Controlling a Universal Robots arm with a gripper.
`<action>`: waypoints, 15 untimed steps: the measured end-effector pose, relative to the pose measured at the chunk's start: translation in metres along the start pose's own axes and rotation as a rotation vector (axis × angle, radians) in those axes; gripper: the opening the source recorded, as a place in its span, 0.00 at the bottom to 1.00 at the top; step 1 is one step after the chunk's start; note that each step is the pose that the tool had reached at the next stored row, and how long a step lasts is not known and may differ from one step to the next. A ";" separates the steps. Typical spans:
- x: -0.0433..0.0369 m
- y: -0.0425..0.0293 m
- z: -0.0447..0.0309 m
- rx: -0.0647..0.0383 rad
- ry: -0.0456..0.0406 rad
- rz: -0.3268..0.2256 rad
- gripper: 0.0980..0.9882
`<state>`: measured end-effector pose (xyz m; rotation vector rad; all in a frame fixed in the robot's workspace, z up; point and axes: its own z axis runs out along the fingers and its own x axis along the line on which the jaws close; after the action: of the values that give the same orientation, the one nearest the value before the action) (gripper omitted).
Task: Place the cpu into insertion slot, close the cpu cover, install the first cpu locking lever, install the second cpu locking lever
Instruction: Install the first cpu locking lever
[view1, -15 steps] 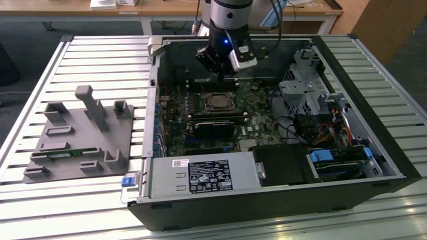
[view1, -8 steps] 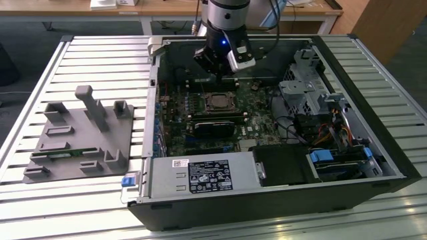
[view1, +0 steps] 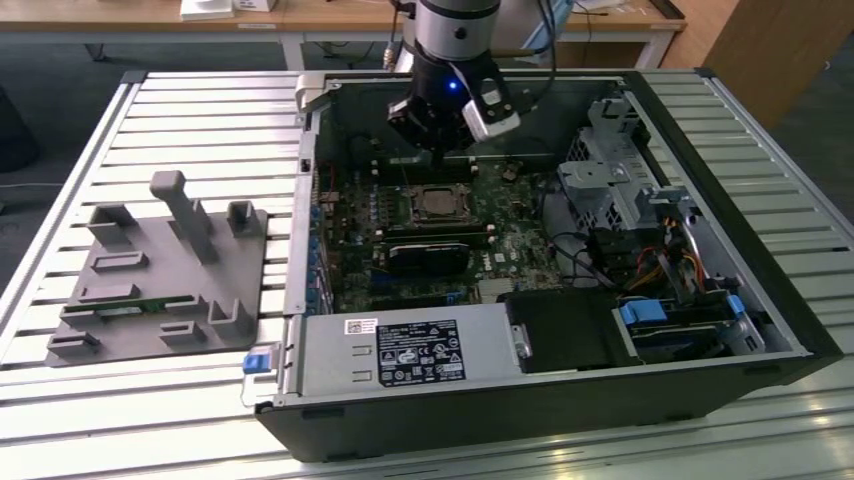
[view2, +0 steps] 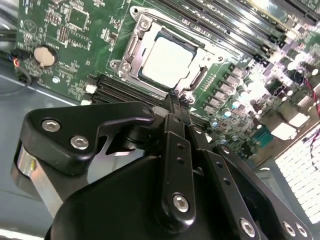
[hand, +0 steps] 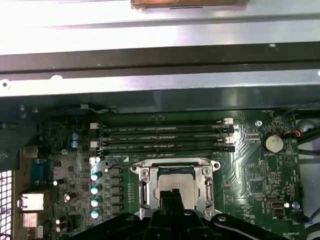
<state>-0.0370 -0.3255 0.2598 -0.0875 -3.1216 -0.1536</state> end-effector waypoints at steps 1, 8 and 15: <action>0.0021 -0.0003 0.0002 0.000 -0.0014 -0.007 0.01; 0.0145 -0.0010 0.0005 0.000 -0.0034 -0.010 0.01; 0.0256 -0.0017 0.0008 0.000 -0.0060 -0.014 0.01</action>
<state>-0.0626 -0.3256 0.2593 -0.0667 -3.1287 -0.1537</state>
